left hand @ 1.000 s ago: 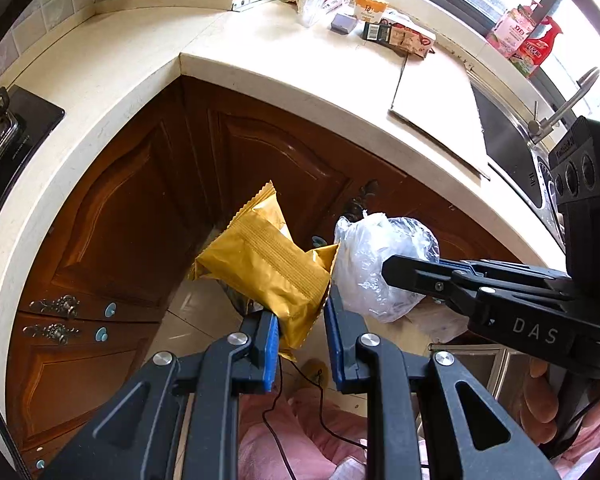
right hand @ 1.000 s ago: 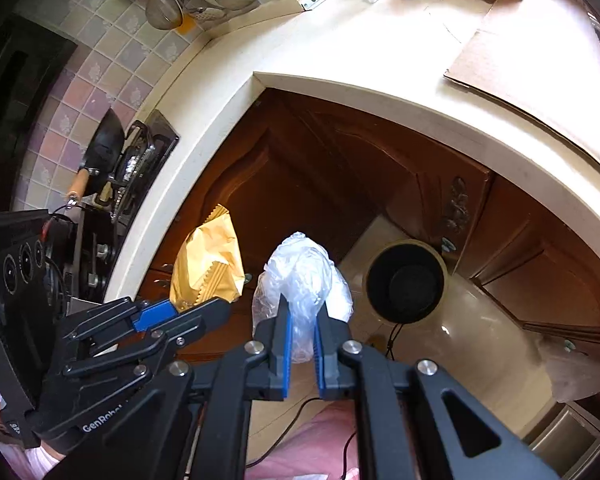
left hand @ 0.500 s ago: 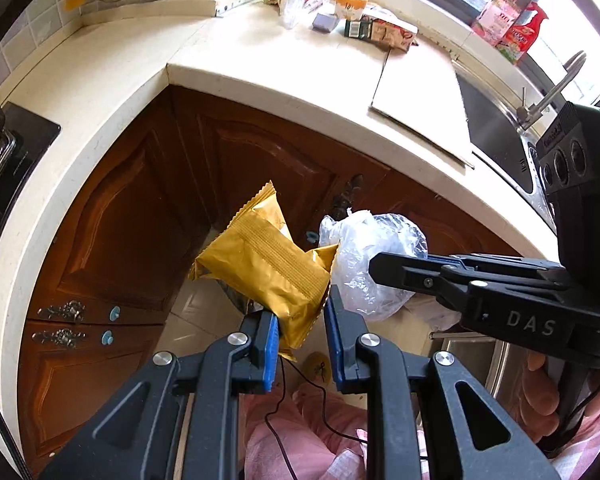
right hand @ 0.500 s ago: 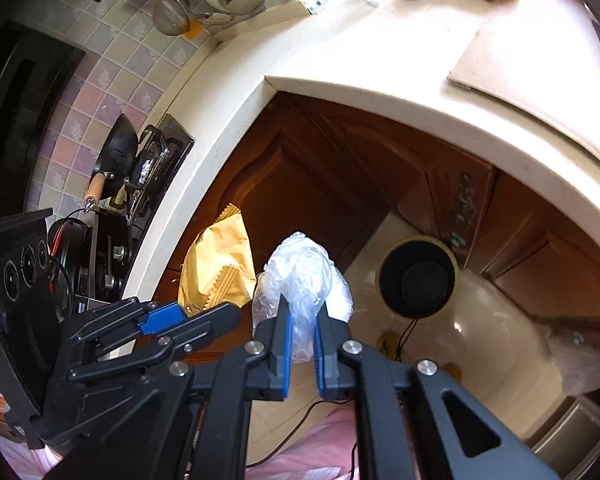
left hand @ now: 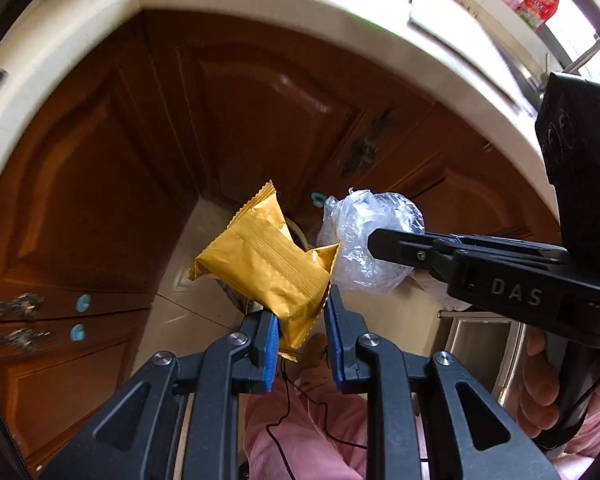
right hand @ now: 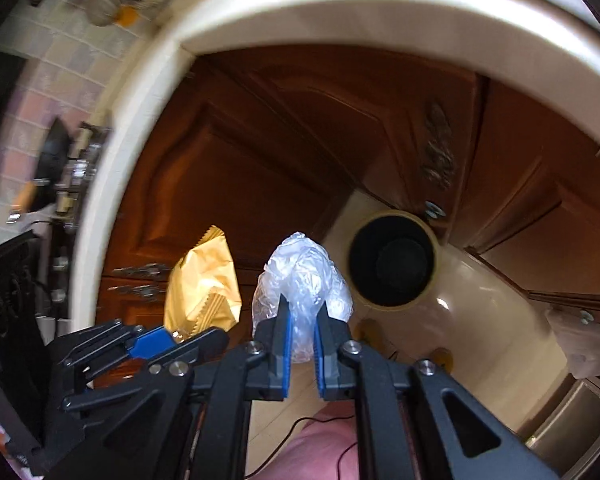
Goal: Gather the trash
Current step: 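Open both tools to drop the wrapper and bag into the bin, then raise both open tools back toward the counter trash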
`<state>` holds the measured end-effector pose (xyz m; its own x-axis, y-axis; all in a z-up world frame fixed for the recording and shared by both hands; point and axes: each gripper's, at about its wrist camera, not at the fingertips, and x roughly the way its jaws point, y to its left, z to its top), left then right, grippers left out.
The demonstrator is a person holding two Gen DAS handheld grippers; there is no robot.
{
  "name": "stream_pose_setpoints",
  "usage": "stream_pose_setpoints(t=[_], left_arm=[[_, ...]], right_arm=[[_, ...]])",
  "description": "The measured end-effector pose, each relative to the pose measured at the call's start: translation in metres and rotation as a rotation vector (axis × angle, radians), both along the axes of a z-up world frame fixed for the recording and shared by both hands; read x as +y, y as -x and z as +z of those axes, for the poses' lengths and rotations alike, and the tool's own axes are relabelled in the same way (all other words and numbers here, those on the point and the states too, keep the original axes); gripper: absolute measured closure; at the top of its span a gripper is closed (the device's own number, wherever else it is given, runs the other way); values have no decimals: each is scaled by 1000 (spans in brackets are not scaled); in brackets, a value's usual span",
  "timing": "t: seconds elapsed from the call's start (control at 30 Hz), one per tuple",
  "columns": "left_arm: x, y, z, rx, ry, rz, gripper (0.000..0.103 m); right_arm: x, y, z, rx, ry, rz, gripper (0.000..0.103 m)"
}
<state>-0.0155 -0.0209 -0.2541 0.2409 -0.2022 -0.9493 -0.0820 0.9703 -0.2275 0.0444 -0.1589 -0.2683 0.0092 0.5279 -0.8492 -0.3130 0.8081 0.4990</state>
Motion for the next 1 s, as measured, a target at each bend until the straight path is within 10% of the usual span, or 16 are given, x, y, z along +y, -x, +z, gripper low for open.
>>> stream_pose_setpoints(t=[0.27,0.47,1.0], left_arm=[[-1,-30,-106,52,1,-45,83],[3,-50,-151,53,-59,-72,36],[12,-54,-103,51,-123,-114,31]], right_arm=[[15,-21,-100,18,114,0,93],[22,-34,-140,-12,192,0,88],[17,-36,-96,-22,161,-15,67]])
